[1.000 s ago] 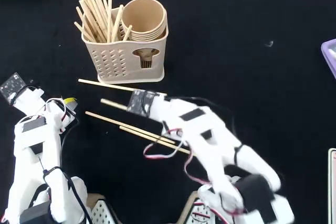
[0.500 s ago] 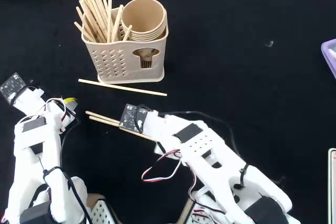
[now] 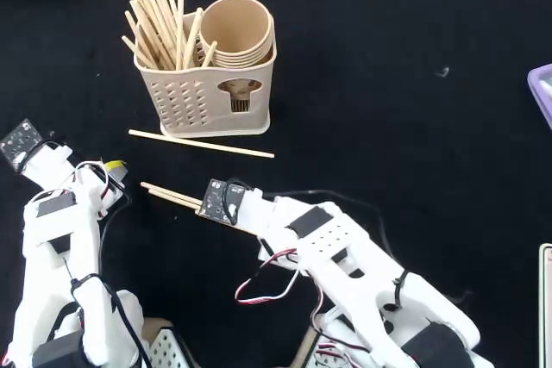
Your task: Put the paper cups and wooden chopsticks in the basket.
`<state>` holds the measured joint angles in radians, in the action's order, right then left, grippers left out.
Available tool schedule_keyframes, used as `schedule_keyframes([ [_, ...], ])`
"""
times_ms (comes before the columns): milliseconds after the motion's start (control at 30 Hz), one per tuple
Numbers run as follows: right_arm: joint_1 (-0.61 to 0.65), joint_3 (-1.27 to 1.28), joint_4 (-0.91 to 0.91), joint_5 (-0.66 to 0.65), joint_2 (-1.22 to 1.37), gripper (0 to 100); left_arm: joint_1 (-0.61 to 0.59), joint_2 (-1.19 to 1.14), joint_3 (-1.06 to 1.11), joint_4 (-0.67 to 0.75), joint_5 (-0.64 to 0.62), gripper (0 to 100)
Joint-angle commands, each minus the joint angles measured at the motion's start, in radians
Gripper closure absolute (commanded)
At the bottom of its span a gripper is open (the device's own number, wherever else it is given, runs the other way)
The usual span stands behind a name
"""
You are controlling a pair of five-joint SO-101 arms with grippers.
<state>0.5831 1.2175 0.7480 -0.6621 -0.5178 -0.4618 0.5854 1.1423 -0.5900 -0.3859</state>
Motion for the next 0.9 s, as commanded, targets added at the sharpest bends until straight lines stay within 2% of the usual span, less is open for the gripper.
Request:
schedule_keyframes([
  [0, 0.015, -0.001, 0.003, 0.002, -0.038, 90.5, 0.008, 0.015, -0.012, 0.018, -0.005, 71],
  [67, 0.015, 0.004, 0.003, 0.000, -0.038, 98.5, 0.008, 0.015, -0.012, 0.018, -0.005, 71],
  [267, -0.028, -0.019, 0.012, -0.012, -0.045, 98.8, 0.008, 0.015, -0.012, 0.018, -0.005, 71],
  [567, -0.259, -0.139, 0.014, -0.121, -0.039, 98.8, 0.007, 0.015, -0.012, 0.018, -0.005, 71],
  [733, -0.269, -0.076, 0.035, -0.176, -0.038, 98.8, 0.008, 0.015, -0.012, 0.018, -0.005, 71],
  [867, -0.239, -0.033, 0.025, -0.166, -0.045, 98.8, 0.008, 0.015, -0.012, 0.018, -0.005, 71],
])
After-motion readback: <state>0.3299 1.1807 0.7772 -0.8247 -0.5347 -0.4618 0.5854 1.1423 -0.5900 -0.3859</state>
